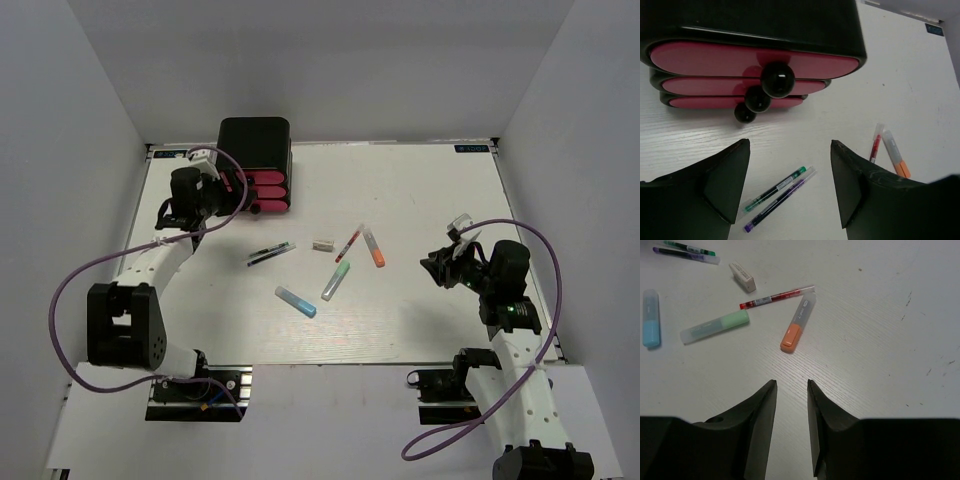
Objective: Sort the stationery into containers
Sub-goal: Open the drawer in the storage box.
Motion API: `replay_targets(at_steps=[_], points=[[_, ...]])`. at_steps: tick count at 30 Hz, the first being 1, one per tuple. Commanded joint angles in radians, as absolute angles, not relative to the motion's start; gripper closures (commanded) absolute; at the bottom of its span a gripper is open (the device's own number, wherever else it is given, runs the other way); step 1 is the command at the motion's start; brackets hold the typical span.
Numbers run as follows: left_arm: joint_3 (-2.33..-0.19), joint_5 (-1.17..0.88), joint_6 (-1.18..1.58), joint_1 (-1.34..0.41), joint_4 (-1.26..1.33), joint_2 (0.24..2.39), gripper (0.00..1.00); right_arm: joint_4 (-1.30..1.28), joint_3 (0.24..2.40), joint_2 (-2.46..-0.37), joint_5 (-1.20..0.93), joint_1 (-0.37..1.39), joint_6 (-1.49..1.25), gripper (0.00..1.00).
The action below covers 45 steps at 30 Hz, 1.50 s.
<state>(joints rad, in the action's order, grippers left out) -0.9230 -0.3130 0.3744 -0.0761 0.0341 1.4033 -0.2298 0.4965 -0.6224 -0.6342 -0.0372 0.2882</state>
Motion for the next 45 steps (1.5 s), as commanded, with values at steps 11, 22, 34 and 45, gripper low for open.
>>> replay_targets(at_steps=[11, 22, 34, 45], points=[[-1.075, -0.267, 0.341, -0.08, -0.006, 1.546, 0.26, -0.189, 0.494, -0.609, -0.64, -0.035, 0.27, 0.62], [-1.117, -0.256, 0.36, -0.08, 0.026, 1.62, 0.31, -0.186, 0.491, -0.611, -0.641, -0.034, 0.27, 0.6], [-1.135, -0.265, 0.41, -0.08, 0.08, 1.638, 0.38, -0.186, 0.491, -0.611, -0.643, -0.035, 0.27, 0.6], [-1.166, -0.233, 0.439, -0.089, 0.08, 1.677, 0.37, -0.186, 0.488, -0.612, -0.643, -0.035, 0.272, 0.6]])
